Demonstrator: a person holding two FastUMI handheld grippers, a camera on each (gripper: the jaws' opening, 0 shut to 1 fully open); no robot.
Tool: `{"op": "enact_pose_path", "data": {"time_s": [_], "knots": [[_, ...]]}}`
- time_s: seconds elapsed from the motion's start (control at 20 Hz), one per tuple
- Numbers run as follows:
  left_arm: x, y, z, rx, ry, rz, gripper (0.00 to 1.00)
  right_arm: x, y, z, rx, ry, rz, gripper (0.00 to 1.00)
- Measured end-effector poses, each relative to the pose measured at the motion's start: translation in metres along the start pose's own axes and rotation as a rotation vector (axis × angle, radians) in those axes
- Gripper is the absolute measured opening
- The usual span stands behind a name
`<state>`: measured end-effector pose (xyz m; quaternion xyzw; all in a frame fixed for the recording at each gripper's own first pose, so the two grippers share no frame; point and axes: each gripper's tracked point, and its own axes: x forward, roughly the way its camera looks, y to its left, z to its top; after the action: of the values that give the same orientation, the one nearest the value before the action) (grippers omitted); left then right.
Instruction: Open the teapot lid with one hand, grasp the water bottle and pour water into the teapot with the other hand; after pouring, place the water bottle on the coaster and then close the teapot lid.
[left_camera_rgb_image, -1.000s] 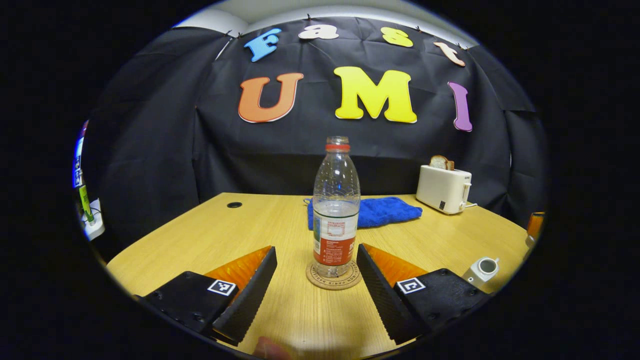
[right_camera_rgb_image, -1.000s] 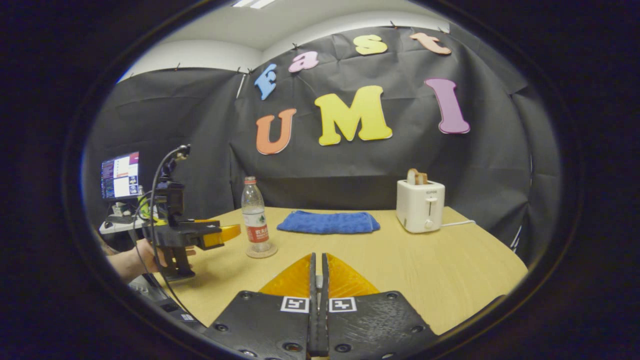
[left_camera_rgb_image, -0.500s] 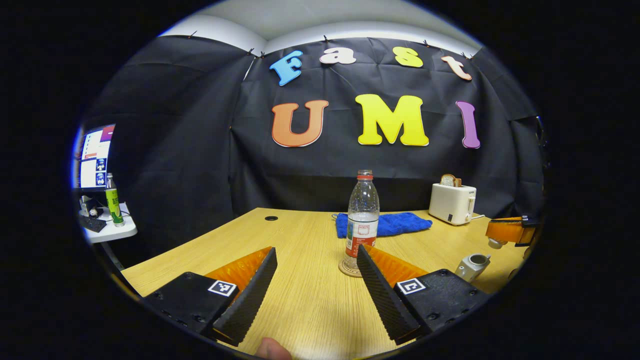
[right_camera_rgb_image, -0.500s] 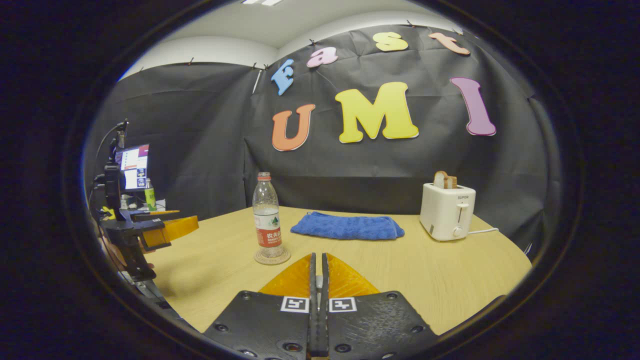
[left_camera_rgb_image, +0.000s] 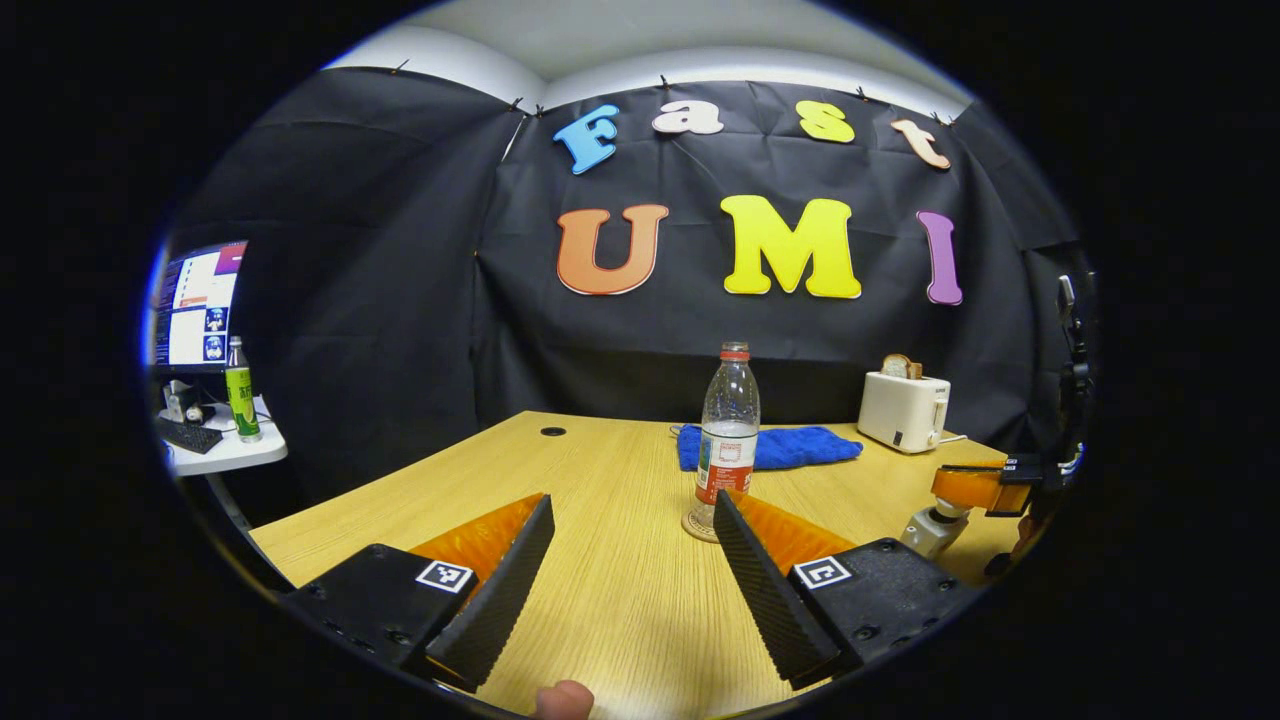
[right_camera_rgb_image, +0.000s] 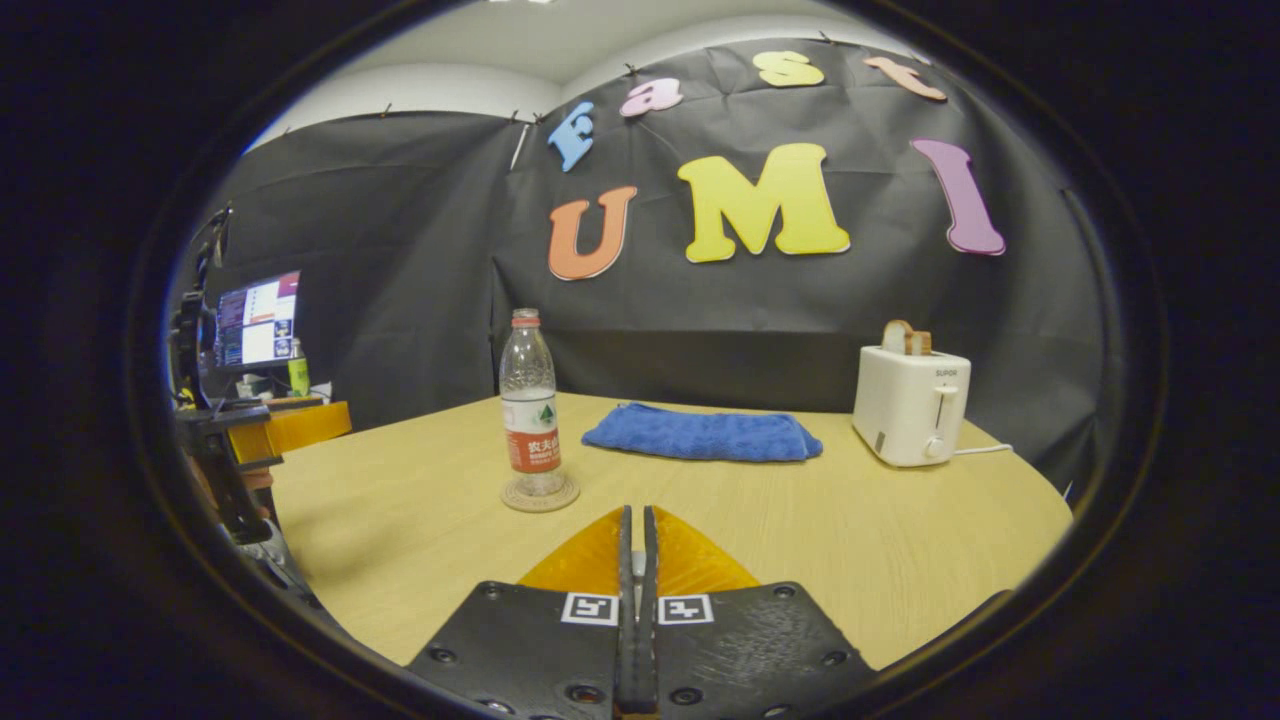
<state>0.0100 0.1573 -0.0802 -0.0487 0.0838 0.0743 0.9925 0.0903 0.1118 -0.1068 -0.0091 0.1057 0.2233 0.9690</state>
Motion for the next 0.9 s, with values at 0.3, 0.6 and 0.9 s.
{"op": "enact_pose_path", "data": {"time_s": [0.3, 0.6, 0.9], "knots": [[-0.005, -0.009, 0.010, 0.021, -0.027, -0.010, 1.00, 0.006, -0.004, -0.010, 0.003, 0.006, -0.008, 0.02], [-0.009, -0.027, 0.022, 0.040, -0.058, -0.040, 1.00, 0.006, -0.003, -0.017, 0.004, 0.007, -0.015, 0.00], [-0.015, -0.050, 0.035, 0.047, -0.085, -0.065, 1.00, -0.005, -0.005, -0.002, 0.028, -0.036, -0.035, 0.34]]}}
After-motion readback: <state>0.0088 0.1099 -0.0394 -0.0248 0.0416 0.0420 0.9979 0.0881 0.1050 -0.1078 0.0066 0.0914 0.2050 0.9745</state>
